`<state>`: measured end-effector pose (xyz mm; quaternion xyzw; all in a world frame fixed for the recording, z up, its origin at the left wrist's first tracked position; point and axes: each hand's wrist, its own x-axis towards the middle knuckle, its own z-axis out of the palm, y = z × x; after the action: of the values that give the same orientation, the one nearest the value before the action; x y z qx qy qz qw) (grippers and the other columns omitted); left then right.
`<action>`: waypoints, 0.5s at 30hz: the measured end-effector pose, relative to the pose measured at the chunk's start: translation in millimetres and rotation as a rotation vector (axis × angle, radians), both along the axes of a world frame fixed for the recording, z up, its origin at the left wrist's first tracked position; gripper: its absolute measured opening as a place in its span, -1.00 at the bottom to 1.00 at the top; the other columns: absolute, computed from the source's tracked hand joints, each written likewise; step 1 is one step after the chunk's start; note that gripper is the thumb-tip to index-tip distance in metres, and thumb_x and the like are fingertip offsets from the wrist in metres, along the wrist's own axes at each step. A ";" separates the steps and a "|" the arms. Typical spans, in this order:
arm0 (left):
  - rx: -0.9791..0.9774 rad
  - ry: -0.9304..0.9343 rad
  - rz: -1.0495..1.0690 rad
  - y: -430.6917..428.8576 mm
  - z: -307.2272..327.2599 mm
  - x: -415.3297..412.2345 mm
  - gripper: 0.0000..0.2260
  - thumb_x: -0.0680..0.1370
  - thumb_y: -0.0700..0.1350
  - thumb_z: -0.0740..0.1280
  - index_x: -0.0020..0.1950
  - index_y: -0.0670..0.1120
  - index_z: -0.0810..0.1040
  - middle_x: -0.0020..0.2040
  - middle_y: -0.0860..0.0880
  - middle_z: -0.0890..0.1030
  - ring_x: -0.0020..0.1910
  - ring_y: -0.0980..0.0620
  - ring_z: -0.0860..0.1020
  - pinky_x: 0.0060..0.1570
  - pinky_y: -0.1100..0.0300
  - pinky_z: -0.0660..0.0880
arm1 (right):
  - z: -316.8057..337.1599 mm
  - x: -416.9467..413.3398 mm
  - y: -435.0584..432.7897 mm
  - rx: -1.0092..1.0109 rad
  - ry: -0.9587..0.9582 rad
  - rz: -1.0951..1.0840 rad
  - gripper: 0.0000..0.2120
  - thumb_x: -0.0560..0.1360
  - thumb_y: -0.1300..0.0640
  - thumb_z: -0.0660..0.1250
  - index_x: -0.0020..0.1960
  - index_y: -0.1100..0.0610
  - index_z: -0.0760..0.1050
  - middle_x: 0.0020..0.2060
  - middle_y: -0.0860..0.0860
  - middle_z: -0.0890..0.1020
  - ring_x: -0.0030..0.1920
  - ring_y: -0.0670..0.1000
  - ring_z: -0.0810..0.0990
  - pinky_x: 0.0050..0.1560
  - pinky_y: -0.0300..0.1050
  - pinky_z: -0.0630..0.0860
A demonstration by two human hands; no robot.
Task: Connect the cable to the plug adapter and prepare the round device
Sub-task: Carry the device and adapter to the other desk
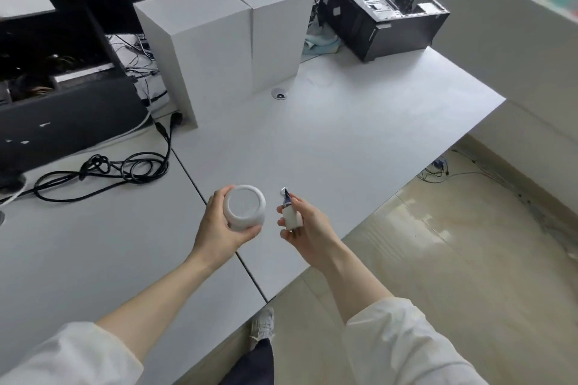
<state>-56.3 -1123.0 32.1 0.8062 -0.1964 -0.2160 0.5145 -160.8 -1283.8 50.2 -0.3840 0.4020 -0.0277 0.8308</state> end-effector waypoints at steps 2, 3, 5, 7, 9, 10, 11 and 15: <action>0.001 0.001 -0.009 -25.7 -1.4 8.1 -0.26 0.29 -0.09 0.62 0.38 0.08 0.35 0.31 0.06 0.46 0.25 0.03 0.49 0.25 -0.01 0.49 | -0.6 6.1 -23.8 0.002 0.019 -0.026 -0.73 0.62 0.12 0.32 0.28 0.16 0.59 -0.11 0.09 0.61 -0.30 0.03 0.56 -0.32 -0.14 0.46; -0.003 0.000 -0.016 -38.2 -0.9 11.9 -0.27 0.29 -0.08 0.62 0.37 0.08 0.35 0.30 0.07 0.46 0.25 0.04 0.49 0.25 -0.01 0.49 | 0.5 9.3 -35.3 0.001 0.024 -0.035 -0.73 0.62 0.12 0.33 0.28 0.16 0.59 -0.11 0.09 0.61 -0.31 0.03 0.56 -0.33 -0.14 0.46; -0.016 0.005 -0.032 -62.4 0.6 18.7 -0.28 0.30 -0.11 0.62 0.36 0.08 0.35 0.29 0.07 0.45 0.24 0.07 0.48 0.26 -0.01 0.48 | 3.3 15.6 -57.8 -0.008 0.027 -0.045 -0.72 0.62 0.12 0.32 0.29 0.17 0.59 -0.11 0.09 0.61 -0.31 0.03 0.56 -0.32 -0.14 0.45; -0.027 0.009 -0.055 -85.2 1.8 26.4 -0.29 0.29 -0.11 0.62 0.34 0.10 0.35 0.28 0.08 0.45 0.24 0.08 0.48 0.26 -0.02 0.49 | 5.3 22.3 -79.2 -0.018 0.022 -0.054 -0.71 0.63 0.13 0.31 0.31 0.18 0.57 -0.11 0.08 0.61 -0.30 0.03 0.56 -0.31 -0.14 0.44; -0.030 0.004 -0.069 -103.1 3.5 33.0 -0.30 0.28 -0.09 0.61 0.32 0.12 0.36 0.26 0.08 0.46 0.24 0.06 0.49 0.24 -0.04 0.50 | 7.2 28.1 -95.6 -0.025 0.023 -0.059 -0.70 0.63 0.13 0.30 0.33 0.18 0.56 -0.11 0.08 0.61 -0.29 0.03 0.56 -0.29 -0.13 0.44; -0.031 0.000 -0.071 -111.1 4.3 35.9 -0.30 0.28 -0.08 0.61 0.32 0.12 0.36 0.26 0.09 0.46 0.24 0.06 0.50 0.23 -0.05 0.51 | 8.3 31.0 -102.8 -0.026 0.023 -0.060 -0.70 0.63 0.13 0.30 0.33 0.18 0.56 -0.11 0.08 0.61 -0.29 0.03 0.56 -0.29 -0.13 0.44; -0.030 -0.003 -0.069 -120.1 4.4 39.3 -0.30 0.28 -0.08 0.61 0.31 0.12 0.36 0.26 0.09 0.46 0.23 0.06 0.49 0.23 -0.04 0.51 | 9.4 34.6 -110.9 -0.024 0.021 -0.058 -0.70 0.63 0.14 0.29 0.33 0.18 0.56 -0.11 0.08 0.61 -0.29 0.03 0.56 -0.28 -0.13 0.44; -0.015 -0.014 -0.060 -149.2 6.0 46.3 -0.31 0.29 -0.10 0.62 0.33 0.10 0.36 0.26 0.09 0.46 0.22 0.08 0.49 0.23 -0.01 0.51 | 10.8 45.3 -139.2 -0.020 0.012 -0.058 -0.71 0.62 0.14 0.31 0.32 0.17 0.57 -0.13 0.07 0.61 -0.29 0.04 0.56 -0.29 -0.13 0.43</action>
<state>-10.1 -1272.2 38.2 0.7975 -0.2255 -0.2242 0.5127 -115.5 -1423.0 61.0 -0.3808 0.4178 -0.0537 0.8232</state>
